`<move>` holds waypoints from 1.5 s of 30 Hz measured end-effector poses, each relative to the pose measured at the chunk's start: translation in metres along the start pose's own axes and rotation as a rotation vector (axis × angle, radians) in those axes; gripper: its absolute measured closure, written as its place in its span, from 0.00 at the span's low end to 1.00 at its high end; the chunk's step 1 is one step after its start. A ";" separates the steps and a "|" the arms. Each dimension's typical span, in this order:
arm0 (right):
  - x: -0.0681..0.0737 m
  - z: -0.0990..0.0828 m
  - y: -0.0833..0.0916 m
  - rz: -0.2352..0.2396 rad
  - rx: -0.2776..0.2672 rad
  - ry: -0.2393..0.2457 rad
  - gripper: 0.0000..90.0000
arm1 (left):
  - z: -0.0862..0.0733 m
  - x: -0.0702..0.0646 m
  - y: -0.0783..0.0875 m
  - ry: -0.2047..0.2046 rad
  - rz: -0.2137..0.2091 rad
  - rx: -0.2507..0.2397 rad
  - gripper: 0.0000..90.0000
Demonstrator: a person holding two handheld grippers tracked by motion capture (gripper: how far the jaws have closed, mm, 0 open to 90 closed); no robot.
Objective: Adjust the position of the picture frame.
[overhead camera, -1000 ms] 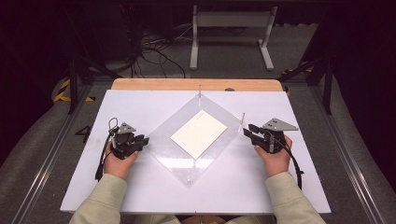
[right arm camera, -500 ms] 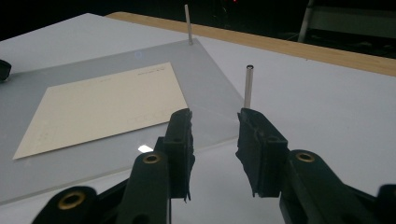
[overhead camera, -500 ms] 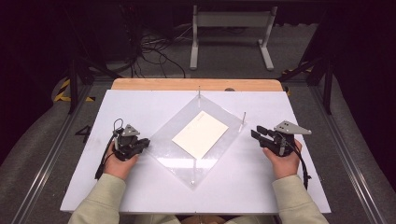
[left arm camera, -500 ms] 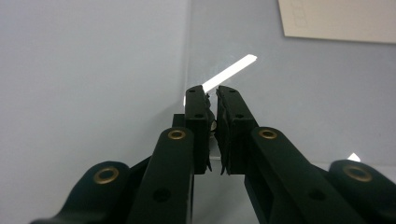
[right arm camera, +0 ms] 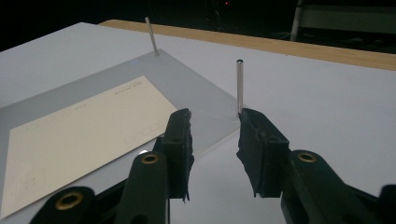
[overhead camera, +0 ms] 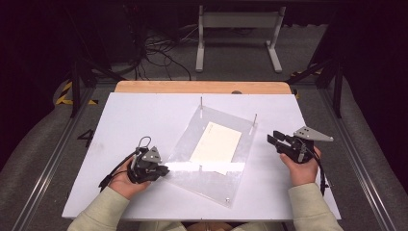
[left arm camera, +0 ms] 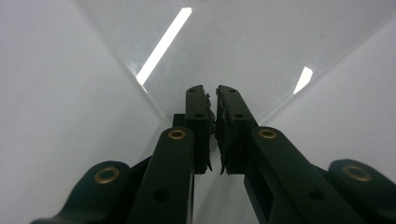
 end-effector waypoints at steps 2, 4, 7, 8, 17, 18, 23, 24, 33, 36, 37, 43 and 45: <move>-0.001 0.000 0.001 0.001 -0.001 -0.002 0.70 | 0.001 -0.010 -0.001 -0.038 -0.034 0.012 0.93; -0.002 0.000 0.001 0.001 -0.002 -0.002 0.70 | 0.004 -0.022 -0.002 -0.067 -0.085 0.017 0.93; -0.002 0.000 0.002 0.003 -0.004 -0.005 0.70 | 0.009 -0.043 -0.005 -0.148 -0.168 0.023 0.93; -0.002 -0.001 0.002 0.005 -0.002 -0.007 0.70 | 0.011 -0.051 -0.007 -0.173 -0.194 0.026 0.93; -0.006 -0.004 0.005 0.001 0.003 -0.020 0.70 | 0.028 -0.090 -0.018 -0.273 -0.309 -0.002 0.96; -0.006 -0.005 0.006 -0.001 0.004 -0.019 0.70 | 0.029 -0.108 -0.021 -0.290 -0.440 0.014 1.00; -0.006 -0.005 0.010 -0.004 -0.001 -0.015 0.69 | 0.044 -0.132 -0.024 -0.379 -0.356 0.007 1.00; -0.007 -0.006 0.012 -0.006 -0.002 -0.021 0.69 | 0.047 -0.128 -0.019 -0.373 -0.318 -0.032 0.97; -0.012 -0.008 0.017 -0.013 -0.006 -0.034 0.69 | 0.027 -0.045 -0.008 -0.009 -0.148 -0.052 0.97; -0.011 -0.008 0.016 -0.012 -0.006 -0.031 0.68 | 0.021 -0.038 -0.011 0.034 -0.132 -0.019 1.00; -0.010 -0.008 0.015 -0.011 -0.002 -0.026 0.68 | 0.018 -0.038 -0.013 0.038 -0.146 -0.001 1.00; -0.009 -0.008 0.013 -0.010 0.003 -0.027 0.67 | 0.018 -0.054 -0.019 -0.029 -0.227 0.033 1.00; -0.009 -0.008 0.013 -0.011 0.003 -0.028 0.67 | 0.022 -0.060 -0.021 -0.031 -0.268 0.012 1.00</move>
Point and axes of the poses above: each handheld gripper's, and its own axes: y roughly backward along the jaws, z roughly out of its top, x roughly to its left, the point moved 10 cm from there along -y, roughly forward along the jaws, and after that the axes turned 10 degrees about x, right-handed, at the moved point
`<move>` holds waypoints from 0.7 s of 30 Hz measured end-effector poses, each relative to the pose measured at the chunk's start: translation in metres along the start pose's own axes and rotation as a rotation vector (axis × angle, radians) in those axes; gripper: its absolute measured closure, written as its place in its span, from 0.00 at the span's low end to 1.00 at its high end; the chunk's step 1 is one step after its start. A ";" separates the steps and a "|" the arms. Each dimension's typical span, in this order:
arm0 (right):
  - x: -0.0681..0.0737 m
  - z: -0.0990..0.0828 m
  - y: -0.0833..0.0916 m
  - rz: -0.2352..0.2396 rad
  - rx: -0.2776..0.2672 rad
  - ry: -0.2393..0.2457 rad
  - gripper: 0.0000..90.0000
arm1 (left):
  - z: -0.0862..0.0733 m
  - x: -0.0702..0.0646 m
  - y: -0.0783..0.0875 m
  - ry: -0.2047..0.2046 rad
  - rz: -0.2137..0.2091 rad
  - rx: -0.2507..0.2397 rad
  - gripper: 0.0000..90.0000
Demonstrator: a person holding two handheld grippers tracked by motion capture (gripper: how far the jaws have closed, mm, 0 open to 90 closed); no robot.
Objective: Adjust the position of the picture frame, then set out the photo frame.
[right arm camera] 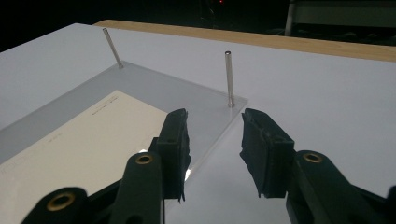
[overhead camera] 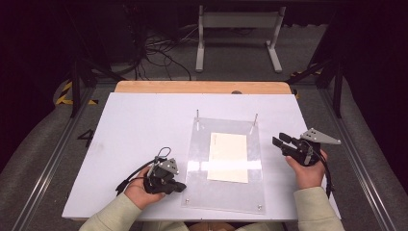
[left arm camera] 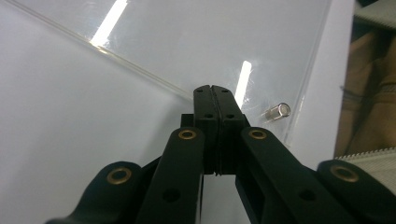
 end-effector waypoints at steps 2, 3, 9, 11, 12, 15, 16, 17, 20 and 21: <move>0.000 0.000 0.000 0.001 -0.001 -0.002 0.67 | 0.001 -0.003 -0.001 -0.013 -0.007 0.006 1.00; 0.000 0.001 0.000 0.002 -0.003 -0.001 0.67 | 0.004 -0.006 -0.004 -0.033 -0.006 0.009 1.00; 0.000 -0.002 -0.001 0.004 0.008 -0.005 0.66 | 0.015 -0.017 -0.012 -0.086 -0.047 -0.012 0.97; 0.000 -0.001 0.000 0.008 0.005 -0.005 0.66 | 0.015 -0.016 -0.010 -0.088 -0.034 -0.009 0.88; 0.001 0.000 0.000 0.015 0.002 -0.003 0.66 | 0.015 -0.016 -0.010 -0.088 -0.034 -0.009 0.82; 0.004 0.001 0.001 0.027 0.003 0.000 0.64 | 0.016 -0.009 -0.003 -0.069 0.008 -0.052 0.74; 0.008 0.005 0.003 0.078 -0.010 -0.049 0.60 | 0.018 0.001 0.006 -0.033 0.045 -0.104 0.69; 0.009 0.006 0.003 0.088 -0.006 -0.055 0.60 | 0.018 0.005 0.011 -0.008 0.058 -0.137 0.68; 0.010 0.004 -0.001 0.049 0.036 0.001 0.63 | 0.017 0.019 0.023 0.042 0.116 -0.204 0.64; 0.011 0.004 -0.003 0.047 0.051 0.016 0.65 | 0.016 0.023 0.026 0.053 0.131 -0.225 0.63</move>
Point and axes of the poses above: each handheld gripper's, and its own axes: y roughly backward along the jaws, z roughly out of its top, x roughly to its left, the point moved 10 cm from there along -y, roughly forward along the jaws, and after that the axes turned 10 degrees about x, right-handed, at the moved point
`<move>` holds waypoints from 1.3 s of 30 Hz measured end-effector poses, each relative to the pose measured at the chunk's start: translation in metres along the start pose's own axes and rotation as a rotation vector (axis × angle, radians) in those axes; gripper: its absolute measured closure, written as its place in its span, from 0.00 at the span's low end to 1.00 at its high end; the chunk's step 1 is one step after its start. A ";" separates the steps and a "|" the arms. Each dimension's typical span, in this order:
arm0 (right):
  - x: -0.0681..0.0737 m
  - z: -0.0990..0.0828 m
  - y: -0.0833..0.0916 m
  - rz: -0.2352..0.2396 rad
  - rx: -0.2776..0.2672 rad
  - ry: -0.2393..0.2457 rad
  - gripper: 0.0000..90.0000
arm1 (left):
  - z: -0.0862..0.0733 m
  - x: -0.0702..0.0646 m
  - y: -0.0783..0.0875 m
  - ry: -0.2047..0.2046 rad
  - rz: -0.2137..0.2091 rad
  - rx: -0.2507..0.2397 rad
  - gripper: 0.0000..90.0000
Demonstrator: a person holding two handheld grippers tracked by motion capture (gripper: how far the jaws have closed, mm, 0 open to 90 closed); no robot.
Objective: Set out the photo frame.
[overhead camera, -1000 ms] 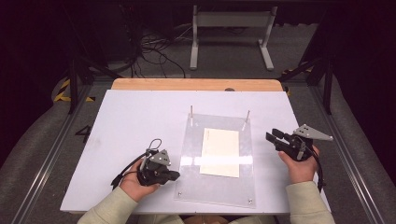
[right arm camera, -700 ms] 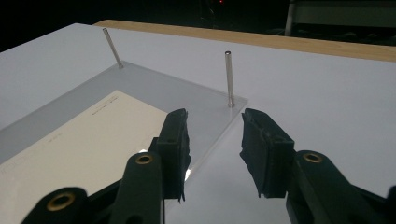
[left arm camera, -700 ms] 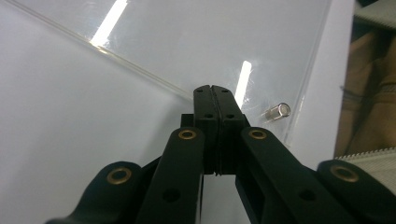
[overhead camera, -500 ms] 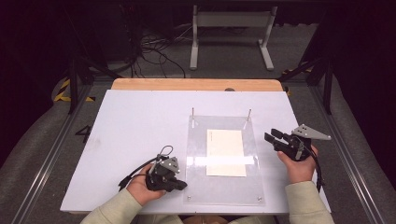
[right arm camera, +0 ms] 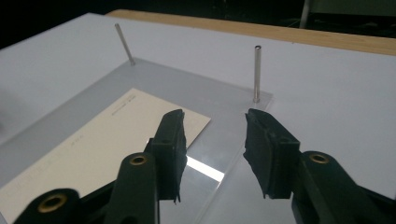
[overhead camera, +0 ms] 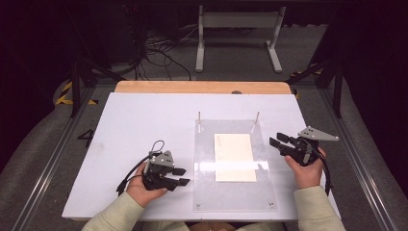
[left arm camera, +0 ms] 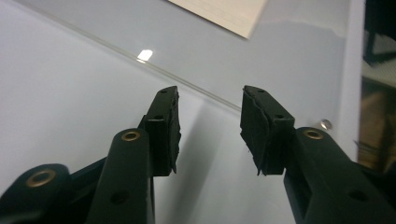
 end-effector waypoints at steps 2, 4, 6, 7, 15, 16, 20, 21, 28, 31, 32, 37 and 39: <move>0.003 0.000 -0.005 0.007 0.024 0.032 0.69 | 0.000 0.012 0.007 0.024 0.044 -0.035 0.62; 0.004 0.002 -0.011 -0.005 0.050 0.067 0.70 | 0.000 0.021 0.013 0.059 0.068 -0.070 0.60; 0.001 0.005 -0.016 -0.014 0.071 0.084 0.72 | -0.002 0.029 0.019 0.084 0.096 -0.098 0.60; -0.001 0.008 -0.018 -0.009 0.076 0.086 0.73 | -0.003 0.030 0.021 0.099 0.103 -0.107 0.60; -0.009 0.023 -0.030 -0.059 0.091 0.139 0.75 | -0.010 0.035 0.029 0.132 0.147 -0.139 0.60; -0.011 0.026 -0.034 -0.056 0.093 0.131 0.74 | -0.011 0.035 0.030 0.126 0.150 -0.136 0.60; -0.019 0.032 -0.043 -0.061 0.113 0.159 0.79 | -0.014 0.034 0.031 0.128 0.162 -0.137 0.59; -0.021 0.034 -0.045 -0.060 0.105 0.146 0.78 | -0.015 0.034 0.031 0.132 0.164 -0.134 0.59; -0.033 0.051 -0.060 -0.112 0.070 0.065 0.76 | -0.017 0.032 0.031 0.136 0.166 -0.133 0.59; -0.037 0.054 -0.066 -0.131 0.066 0.051 0.75 | -0.016 0.031 0.029 0.125 0.167 -0.130 0.59; -0.038 0.055 -0.069 -0.142 0.067 0.044 0.75 | -0.016 0.030 0.028 0.122 0.163 -0.127 0.58; -0.042 0.060 -0.083 -0.140 0.059 0.031 0.78 | -0.013 0.025 0.024 0.107 0.145 -0.122 0.58; -0.043 0.058 -0.088 -0.138 0.069 0.044 0.83 | -0.013 0.023 0.023 0.101 0.136 -0.118 0.57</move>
Point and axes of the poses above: each handheld gripper's, and its own axes: y roughly backward along the jaws, z roughly out of its top, x roughly to its left, the point moved 10 cm from there along -y, roughly forward along the jaws, and after that the axes turned 10 degrees about x, right-handed, at the moved point
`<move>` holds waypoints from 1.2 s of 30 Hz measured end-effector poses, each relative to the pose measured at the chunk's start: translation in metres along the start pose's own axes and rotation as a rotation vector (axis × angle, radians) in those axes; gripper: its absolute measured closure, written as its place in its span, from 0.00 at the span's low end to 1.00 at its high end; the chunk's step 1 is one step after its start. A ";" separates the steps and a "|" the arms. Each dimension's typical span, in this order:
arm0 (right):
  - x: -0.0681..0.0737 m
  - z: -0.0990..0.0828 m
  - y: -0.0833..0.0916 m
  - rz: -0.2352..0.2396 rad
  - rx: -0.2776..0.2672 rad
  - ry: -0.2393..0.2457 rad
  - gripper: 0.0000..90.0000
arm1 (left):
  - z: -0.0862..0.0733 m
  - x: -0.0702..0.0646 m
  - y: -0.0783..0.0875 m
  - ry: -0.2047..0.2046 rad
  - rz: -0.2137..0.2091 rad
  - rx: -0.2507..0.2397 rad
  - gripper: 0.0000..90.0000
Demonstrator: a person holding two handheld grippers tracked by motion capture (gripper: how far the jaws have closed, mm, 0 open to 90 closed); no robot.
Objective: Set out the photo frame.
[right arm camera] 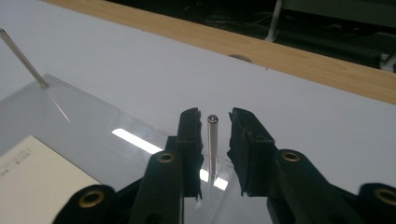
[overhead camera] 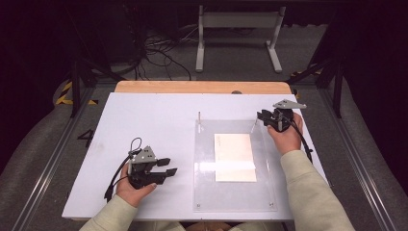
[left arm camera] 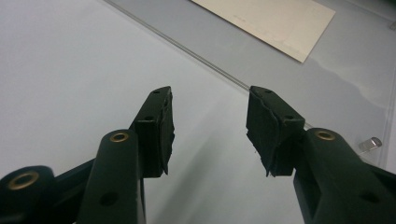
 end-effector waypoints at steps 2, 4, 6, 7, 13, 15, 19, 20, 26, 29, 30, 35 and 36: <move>-0.002 -0.002 -0.003 -0.014 0.013 0.012 0.84 | 0.001 -0.002 -0.001 0.002 -0.003 -0.003 0.57; -0.003 -0.006 -0.010 -0.020 0.023 0.009 0.86 | 0.001 -0.004 -0.001 -0.013 -0.006 0.001 0.57; -0.002 -0.004 -0.011 -0.017 0.015 0.019 0.88 | 0.002 -0.006 -0.002 -0.019 -0.009 0.003 0.57; -0.001 -0.004 -0.012 -0.019 0.012 0.025 0.89 | 0.002 -0.008 -0.003 -0.019 -0.012 0.003 0.57; 0.000 -0.003 -0.015 -0.031 0.004 0.023 0.95 | 0.003 -0.013 -0.005 -0.035 -0.015 0.009 0.57; 0.000 -0.004 -0.016 -0.029 0.001 0.022 0.95 | 0.003 -0.015 -0.005 -0.039 -0.018 0.013 0.57; -0.002 -0.004 -0.020 -0.018 -0.002 -0.009 0.95 | 0.003 -0.019 -0.007 -0.045 -0.023 0.016 0.56; -0.002 -0.004 -0.021 -0.019 0.004 -0.013 0.95 | 0.004 -0.019 -0.007 -0.053 -0.018 0.015 0.56; -0.006 0.001 -0.028 -0.020 0.058 -0.057 0.95 | 0.003 -0.024 -0.008 -0.070 -0.011 0.024 0.57; -0.008 0.003 -0.031 -0.005 0.067 -0.066 0.95 | 0.003 -0.024 -0.006 -0.082 -0.008 0.025 0.57; -0.009 0.003 -0.032 0.002 0.066 -0.070 0.95 | 0.003 -0.024 -0.006 -0.081 -0.008 0.023 0.56; -0.013 0.006 -0.036 0.038 0.056 -0.103 0.96 | 0.003 -0.023 -0.007 -0.086 0.002 0.020 0.54; -0.013 0.007 -0.037 0.046 0.056 -0.112 0.96 | 0.004 -0.022 -0.007 -0.088 0.008 0.013 0.53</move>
Point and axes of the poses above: each handheld gripper's, and its own axes: y roughly backward along the jaws, z roughly out of its top, x roughly to its left, the point moved 10 cm from there along -y, roughly forward along the jaws, and after that the axes turned 10 degrees about x, right-handed, at the moved point
